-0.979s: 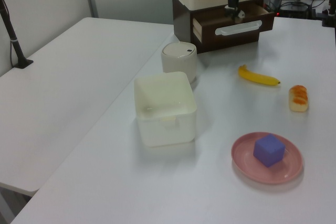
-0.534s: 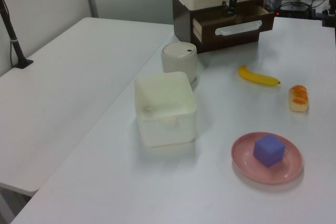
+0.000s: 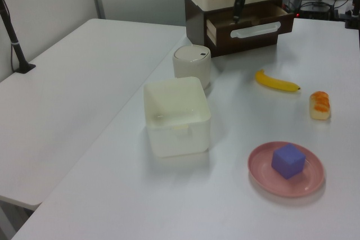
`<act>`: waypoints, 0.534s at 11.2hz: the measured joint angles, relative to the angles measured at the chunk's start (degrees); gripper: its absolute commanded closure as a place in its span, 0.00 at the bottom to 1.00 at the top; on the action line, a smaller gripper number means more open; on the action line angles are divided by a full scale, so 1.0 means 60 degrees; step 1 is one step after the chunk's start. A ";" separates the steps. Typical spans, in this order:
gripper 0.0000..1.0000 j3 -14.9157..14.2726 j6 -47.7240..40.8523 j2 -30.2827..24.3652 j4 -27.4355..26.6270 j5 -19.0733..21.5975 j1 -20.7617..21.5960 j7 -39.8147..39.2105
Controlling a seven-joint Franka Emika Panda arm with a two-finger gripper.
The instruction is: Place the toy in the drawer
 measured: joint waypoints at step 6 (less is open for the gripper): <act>0.00 0.0932 -0.1810 -0.0386 -0.0090 0.1011 0.0661 0.1509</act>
